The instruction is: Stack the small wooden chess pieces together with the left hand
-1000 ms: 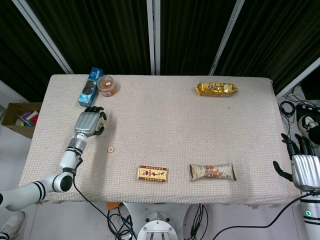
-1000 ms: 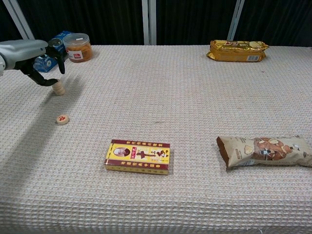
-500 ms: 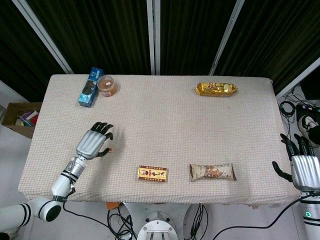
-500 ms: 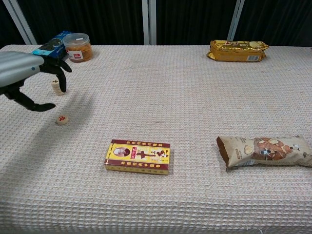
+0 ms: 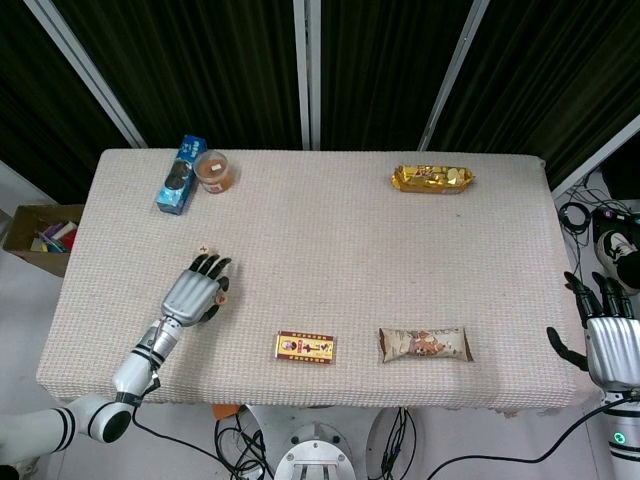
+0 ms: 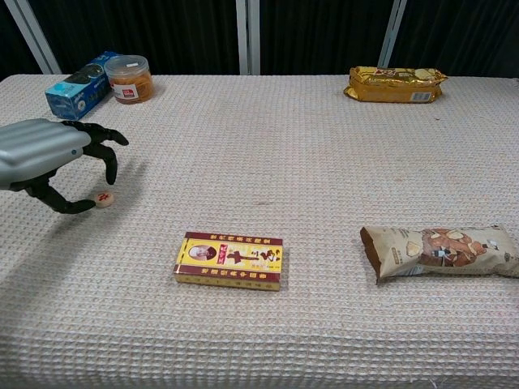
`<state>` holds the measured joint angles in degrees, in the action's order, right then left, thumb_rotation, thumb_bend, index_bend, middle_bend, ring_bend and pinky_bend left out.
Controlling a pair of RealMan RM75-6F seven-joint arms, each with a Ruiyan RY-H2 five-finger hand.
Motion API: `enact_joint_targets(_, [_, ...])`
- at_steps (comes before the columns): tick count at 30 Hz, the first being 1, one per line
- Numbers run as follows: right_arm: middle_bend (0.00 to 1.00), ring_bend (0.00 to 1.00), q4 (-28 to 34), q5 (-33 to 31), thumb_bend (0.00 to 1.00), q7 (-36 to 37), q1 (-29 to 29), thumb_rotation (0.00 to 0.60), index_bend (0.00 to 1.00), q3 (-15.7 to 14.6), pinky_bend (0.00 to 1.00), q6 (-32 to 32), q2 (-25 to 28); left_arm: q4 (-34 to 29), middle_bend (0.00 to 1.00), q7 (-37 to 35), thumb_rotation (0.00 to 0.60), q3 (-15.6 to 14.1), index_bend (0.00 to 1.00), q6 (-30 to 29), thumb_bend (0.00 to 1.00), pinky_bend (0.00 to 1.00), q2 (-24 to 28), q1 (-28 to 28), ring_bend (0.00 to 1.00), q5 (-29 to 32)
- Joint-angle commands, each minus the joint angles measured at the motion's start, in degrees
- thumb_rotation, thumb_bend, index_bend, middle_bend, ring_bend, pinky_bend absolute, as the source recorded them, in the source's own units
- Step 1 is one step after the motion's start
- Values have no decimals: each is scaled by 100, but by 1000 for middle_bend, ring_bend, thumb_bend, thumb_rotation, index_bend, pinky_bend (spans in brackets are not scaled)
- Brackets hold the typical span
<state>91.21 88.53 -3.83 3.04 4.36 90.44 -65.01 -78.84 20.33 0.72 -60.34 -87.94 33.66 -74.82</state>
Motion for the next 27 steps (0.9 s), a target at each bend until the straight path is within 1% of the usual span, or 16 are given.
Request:
enact_joint_targets(1, [265,52,-2,5,235,5,-7,600,98,-2,131,7,-4,37,81,6,600,27,431,50,323,109,-25,6,60,27])
enact_joint_targets(12, [265,52,-30,-7,235,39,-25,600,98,9,133,8,-9,87,79,113,600,103,437,333,350,110,-97,88,60,172])
enact_joint_targets(17, [266,51,-51,-8,235,70,-24,600,98,20,132,7,-13,66,78,184,600,136,504,322,380,109,-95,87,59,198])
enact_joint_targets(19, [265,51,-61,-8,235,80,-22,600,98,23,132,4,-16,46,78,191,600,157,514,270,386,109,-77,80,60,174])
enact_joint_targets(23, [266,49,-69,11,235,87,-19,600,98,24,132,8,-16,-130,78,115,600,270,515,194,392,109,80,85,60,174])
enact_joint_targets(27, [266,48,-60,29,235,81,-29,600,98,25,132,34,-10,-425,78,-96,600,527,514,154,394,109,371,140,60,256])
